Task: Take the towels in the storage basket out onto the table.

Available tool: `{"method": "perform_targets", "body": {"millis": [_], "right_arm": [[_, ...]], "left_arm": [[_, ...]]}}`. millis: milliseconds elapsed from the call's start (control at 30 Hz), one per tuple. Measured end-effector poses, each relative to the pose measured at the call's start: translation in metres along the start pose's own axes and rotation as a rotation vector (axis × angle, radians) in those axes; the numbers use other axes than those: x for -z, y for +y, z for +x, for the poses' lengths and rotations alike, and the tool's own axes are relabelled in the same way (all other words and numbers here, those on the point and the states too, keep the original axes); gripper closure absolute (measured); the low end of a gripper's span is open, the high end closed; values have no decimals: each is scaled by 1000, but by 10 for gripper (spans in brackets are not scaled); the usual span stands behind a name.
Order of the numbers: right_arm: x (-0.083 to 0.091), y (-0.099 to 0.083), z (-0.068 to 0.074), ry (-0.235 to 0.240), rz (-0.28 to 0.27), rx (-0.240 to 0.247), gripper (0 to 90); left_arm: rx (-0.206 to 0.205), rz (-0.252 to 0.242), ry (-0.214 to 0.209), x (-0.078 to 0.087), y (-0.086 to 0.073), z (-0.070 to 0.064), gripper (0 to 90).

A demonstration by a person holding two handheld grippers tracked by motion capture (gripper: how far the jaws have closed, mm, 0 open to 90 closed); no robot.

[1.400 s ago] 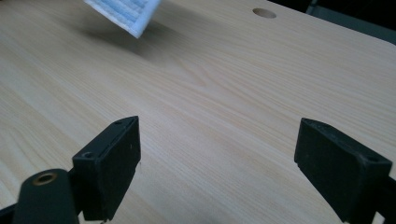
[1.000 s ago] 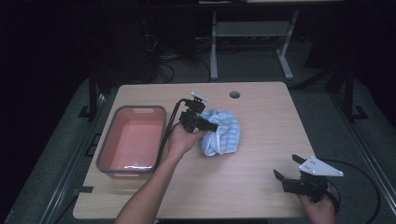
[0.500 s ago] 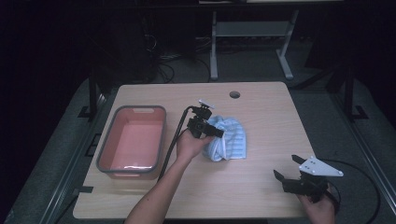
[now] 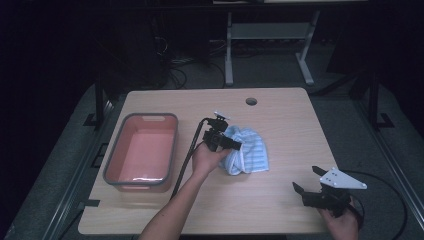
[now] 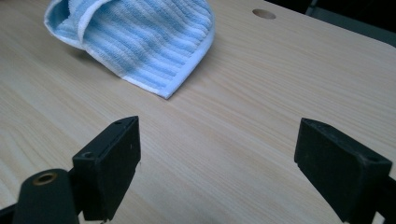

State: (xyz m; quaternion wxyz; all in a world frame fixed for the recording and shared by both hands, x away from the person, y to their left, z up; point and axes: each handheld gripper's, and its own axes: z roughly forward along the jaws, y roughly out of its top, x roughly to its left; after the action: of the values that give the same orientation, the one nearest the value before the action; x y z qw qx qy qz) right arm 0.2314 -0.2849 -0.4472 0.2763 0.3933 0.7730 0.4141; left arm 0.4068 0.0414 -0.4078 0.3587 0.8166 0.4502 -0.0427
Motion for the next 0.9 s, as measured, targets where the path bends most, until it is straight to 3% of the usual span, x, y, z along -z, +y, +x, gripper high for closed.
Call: {"method": "perform_targets", "body": {"millis": [533,900], "right_arm": [[-3,0,1,6,12,7,141],[-1,0,2,2,9,8,140]], "left_arm": [[20,-20,-33,2,-2,2,472],[3,-51,-53,18,-1,-3,364]]}}
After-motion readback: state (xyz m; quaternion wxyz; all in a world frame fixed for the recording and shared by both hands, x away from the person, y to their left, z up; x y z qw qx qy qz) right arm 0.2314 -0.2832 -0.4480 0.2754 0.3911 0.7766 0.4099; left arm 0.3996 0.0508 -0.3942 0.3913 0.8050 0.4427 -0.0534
